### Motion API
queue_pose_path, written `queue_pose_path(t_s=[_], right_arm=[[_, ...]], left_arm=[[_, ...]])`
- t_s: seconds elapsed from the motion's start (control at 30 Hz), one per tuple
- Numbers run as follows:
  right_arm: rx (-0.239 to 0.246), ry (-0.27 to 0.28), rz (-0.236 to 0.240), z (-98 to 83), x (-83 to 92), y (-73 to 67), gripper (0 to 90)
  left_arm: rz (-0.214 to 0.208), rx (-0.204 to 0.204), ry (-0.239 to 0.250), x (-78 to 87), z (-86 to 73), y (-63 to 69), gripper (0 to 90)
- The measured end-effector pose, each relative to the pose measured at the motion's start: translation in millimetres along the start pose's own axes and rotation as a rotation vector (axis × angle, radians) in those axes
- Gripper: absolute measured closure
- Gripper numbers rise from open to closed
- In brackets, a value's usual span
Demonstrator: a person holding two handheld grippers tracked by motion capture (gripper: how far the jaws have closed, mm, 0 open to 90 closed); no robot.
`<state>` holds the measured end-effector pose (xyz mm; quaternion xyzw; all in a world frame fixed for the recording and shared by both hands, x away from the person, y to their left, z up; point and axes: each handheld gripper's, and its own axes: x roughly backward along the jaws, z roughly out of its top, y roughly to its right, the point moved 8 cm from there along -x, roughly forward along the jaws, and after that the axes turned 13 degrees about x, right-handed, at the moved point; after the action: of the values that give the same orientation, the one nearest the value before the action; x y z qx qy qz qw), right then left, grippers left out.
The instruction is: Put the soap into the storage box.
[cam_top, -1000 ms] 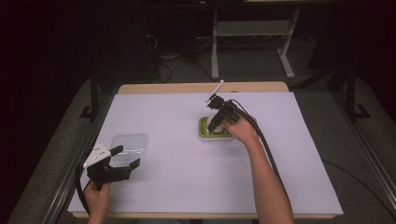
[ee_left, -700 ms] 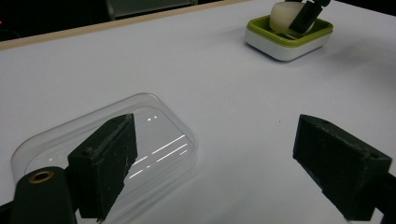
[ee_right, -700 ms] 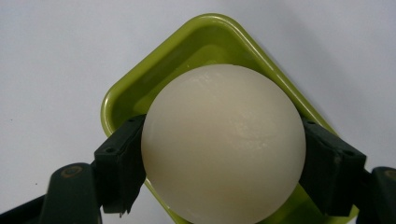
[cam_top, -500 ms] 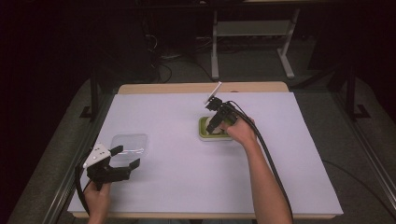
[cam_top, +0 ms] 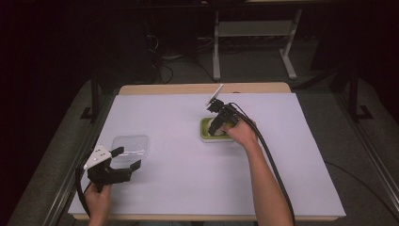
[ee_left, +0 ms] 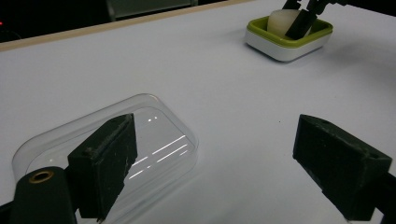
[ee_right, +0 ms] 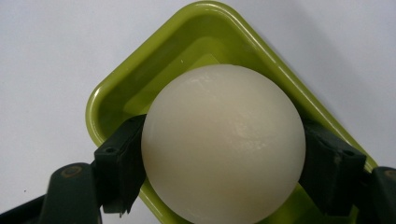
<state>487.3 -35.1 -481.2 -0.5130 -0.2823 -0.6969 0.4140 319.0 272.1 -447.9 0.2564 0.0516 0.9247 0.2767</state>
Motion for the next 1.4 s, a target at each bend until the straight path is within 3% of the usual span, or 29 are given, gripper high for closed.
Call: queue_pose_path(t_s=[0.83,1.4], right_arm=[[-0.034,-0.019,0.001,-1.7,-0.4,0.3,23.4],[-0.043,0.023,0.005,-2.3,7.3,1.3,23.1]], left_arm=[[0.000,0.006,0.005,-0.4,0.2,0.9,12.9],[0.002,0.000,0.002,-0.4,0.1,1.3,12.9]])
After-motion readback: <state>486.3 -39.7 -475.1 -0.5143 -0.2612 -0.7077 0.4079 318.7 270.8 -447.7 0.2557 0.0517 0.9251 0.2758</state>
